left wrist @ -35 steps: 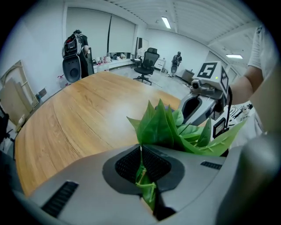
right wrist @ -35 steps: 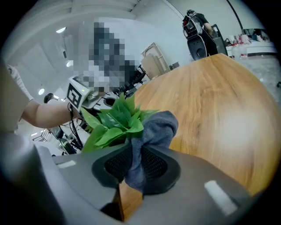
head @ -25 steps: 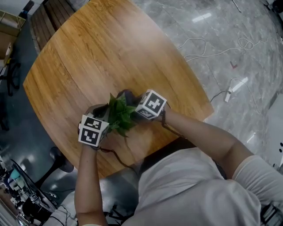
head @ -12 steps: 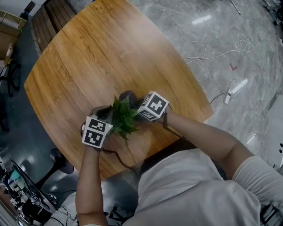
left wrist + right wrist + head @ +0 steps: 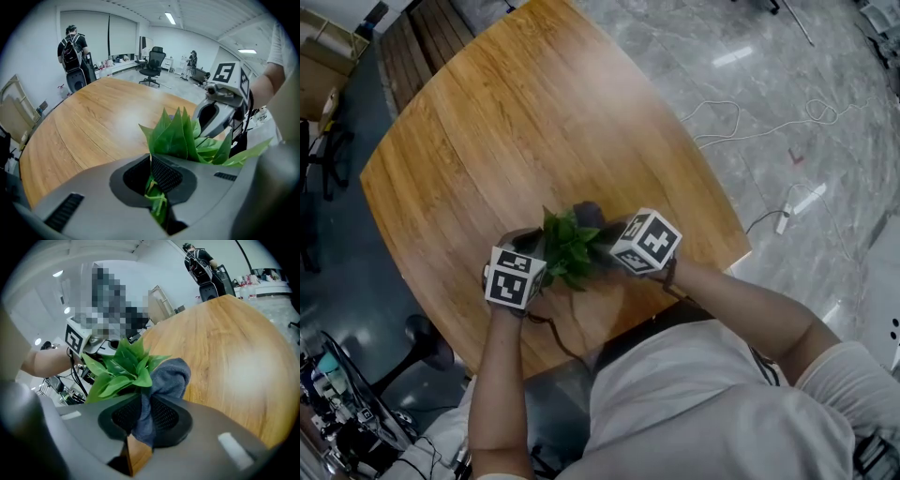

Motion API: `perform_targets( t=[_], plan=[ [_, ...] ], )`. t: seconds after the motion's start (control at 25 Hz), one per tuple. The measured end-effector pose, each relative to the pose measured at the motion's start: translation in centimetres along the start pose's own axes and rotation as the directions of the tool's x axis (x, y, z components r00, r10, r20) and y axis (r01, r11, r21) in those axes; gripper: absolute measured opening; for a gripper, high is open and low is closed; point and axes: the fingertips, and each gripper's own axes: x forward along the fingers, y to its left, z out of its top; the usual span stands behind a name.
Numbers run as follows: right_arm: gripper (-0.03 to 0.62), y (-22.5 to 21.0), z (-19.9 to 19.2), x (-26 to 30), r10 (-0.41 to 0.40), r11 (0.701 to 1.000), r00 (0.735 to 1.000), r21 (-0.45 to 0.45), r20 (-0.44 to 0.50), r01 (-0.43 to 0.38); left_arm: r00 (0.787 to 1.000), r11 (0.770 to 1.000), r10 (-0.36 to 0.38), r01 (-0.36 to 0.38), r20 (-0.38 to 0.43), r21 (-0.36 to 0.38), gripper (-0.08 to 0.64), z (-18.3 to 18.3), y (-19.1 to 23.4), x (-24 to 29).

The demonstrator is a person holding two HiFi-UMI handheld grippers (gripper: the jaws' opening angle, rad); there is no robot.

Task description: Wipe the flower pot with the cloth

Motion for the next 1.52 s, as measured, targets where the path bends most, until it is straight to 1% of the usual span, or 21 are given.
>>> perform_targets(
  t=[0.16,0.4,0.48,0.6,0.76,0.88,0.96,1.08,1.16,1.24,1.36,1.52],
  plan=[
    [0.063,0.5,-1.5,0.6,-0.024,0.999,0.999,0.021,-0.023,0.024,1.000,0.998,0.017,-0.017,0.001,-0.060,0.017,-0.4,-0.3,-0.3],
    [0.064,-2.2,-2.7,4.5,-0.081,0.994,0.996,0.069,-0.033,0.084,0.998,0.988,0.062,-0.059,0.019,-0.140,0.018,0.0,0.3,-0.7],
    [0.064,-2.2,-2.7,4.7,-0.087,0.993,0.996,0.071,-0.029,0.089,0.997,0.983,0.076,-0.070,0.025,-0.167,0.018,-0.2,0.5,-0.7],
    [0.064,-1.4,-2.3,3.5,-0.083,0.994,0.996,0.066,-0.024,0.085,0.996,0.978,0.088,-0.081,0.025,-0.194,0.018,-0.5,0.5,-0.9],
    [0.064,1.4,-1.7,0.6,-0.063,0.997,0.998,0.047,-0.009,0.063,0.994,0.969,0.103,-0.093,0.032,-0.227,0.018,-1.0,0.5,-1.0],
    [0.064,2.6,-1.6,-0.5,-0.067,0.997,0.998,0.025,-0.006,0.068,0.993,0.962,0.112,-0.099,0.037,-0.255,0.017,-1.4,0.4,-1.3],
    [0.064,2.0,-2.3,0.3,-0.084,0.996,0.996,0.023,-0.017,0.085,0.992,0.958,0.116,-0.102,0.039,-0.267,0.017,-1.5,0.0,-1.5],
    [0.064,-0.1,-3.3,2.7,-0.112,0.994,0.993,0.013,-0.033,0.112,0.990,0.953,0.129,-0.111,0.047,-0.283,0.015,-1.5,0.0,-1.7],
    [0.064,-1.7,-3.2,4.1,-0.121,0.993,0.992,0.004,-0.026,0.121,0.988,0.948,0.145,-0.121,0.060,-0.296,0.015,-1.1,0.7,-1.6],
    [0.064,-2.4,-3.3,4.7,-0.119,0.993,0.993,0.004,-0.017,0.119,0.986,0.942,0.153,-0.124,0.070,-0.311,0.015,-1.1,1.0,-1.3],
    [0.064,-1.7,-3.5,3.9,-0.118,0.993,0.993,-0.009,-0.009,0.118,0.982,0.934,0.168,-0.129,0.089,-0.334,0.015,-1.5,1.1,-1.9],
    [0.064,0.7,-2.3,0.0,-0.141,0.986,0.990,-0.088,0.009,0.141,0.975,0.929,0.184,-0.129,0.128,-0.347,0.015,-0.7,0.8,-4.2]
  ],
)
